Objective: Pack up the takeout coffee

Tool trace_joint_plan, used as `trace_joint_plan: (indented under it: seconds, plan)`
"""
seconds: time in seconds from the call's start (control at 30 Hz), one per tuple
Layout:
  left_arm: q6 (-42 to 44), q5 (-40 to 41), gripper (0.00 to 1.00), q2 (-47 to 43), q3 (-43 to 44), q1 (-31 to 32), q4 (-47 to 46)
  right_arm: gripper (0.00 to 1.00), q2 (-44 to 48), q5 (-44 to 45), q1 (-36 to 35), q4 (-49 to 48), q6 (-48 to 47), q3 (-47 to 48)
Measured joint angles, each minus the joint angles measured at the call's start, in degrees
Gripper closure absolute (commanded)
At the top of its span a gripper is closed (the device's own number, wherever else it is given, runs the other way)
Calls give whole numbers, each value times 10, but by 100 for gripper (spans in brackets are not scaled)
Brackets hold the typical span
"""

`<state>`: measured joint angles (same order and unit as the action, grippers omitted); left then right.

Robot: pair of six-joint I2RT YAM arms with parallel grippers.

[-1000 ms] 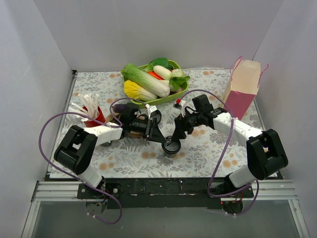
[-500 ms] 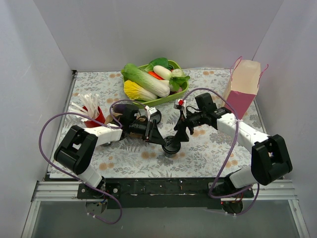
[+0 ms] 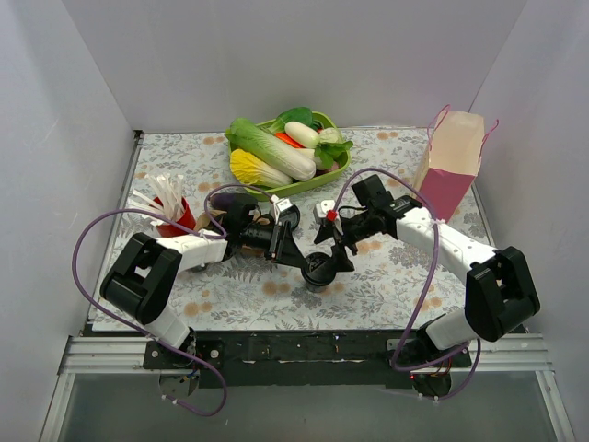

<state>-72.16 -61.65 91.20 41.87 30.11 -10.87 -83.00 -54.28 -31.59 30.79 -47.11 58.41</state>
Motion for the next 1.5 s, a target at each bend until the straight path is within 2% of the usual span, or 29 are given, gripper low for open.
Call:
trace_joint_plan:
  seconds: [0.23,1.0,1.5]
  plan:
    - [-9,-5,44,6,0,0,-13,2,-4,4,-22,34,-72,4]
    - [-20,-5,44,44,0,0,-29,2,-4,43,-49,63,-144,0]
    - [-38,-16,45,71,-2,0,-49,13,-4,56,-49,40,-144,-18]
